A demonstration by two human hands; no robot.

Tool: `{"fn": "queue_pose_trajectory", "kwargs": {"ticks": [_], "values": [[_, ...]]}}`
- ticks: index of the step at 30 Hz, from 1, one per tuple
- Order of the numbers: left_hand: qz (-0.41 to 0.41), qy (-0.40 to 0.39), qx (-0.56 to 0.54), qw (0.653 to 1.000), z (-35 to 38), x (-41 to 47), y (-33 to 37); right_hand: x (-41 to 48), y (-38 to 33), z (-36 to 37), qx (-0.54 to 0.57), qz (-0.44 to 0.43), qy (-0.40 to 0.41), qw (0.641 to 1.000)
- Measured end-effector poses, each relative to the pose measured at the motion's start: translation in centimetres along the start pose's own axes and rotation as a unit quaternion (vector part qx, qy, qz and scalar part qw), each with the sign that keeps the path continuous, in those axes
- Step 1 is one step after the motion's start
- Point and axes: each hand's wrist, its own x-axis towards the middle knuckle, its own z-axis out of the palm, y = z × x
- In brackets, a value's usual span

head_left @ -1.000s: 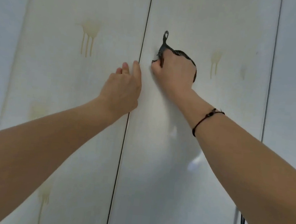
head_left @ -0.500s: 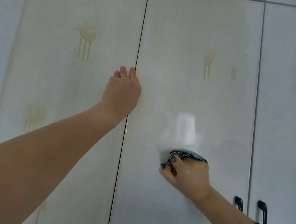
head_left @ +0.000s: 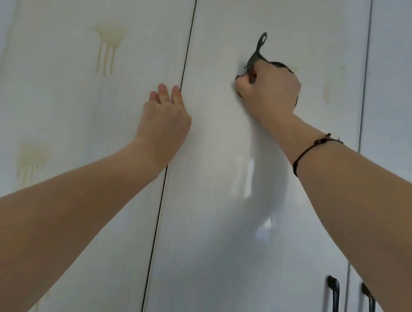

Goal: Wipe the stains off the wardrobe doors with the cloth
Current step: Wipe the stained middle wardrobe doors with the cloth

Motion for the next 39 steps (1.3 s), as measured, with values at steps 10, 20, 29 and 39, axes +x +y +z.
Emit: {"fn": "queue_pose_trajectory", "kwargs": {"ticks": [10,20,29,39], "values": [[0.006,-0.017,0.022,1.000,-0.7,0.0,-0.1,-15.6,1.8,-1.5,0.019,0.004,0.000,1.000],[-0.002,-0.041,0.052,0.998,-1.8,-0.3,0.4,-26.1,5.5,-2.0,0.000,0.007,0.030,1.000],[-0.036,-0.040,0.063,0.997,-0.5,0.9,2.3,-7.2,4.8,-1.5,-0.030,0.056,0.001,0.998],[-0.016,0.041,0.113,0.993,0.4,0.0,1.6,6.4,3.0,-1.7,-0.023,0.033,-0.006,0.999]]}}
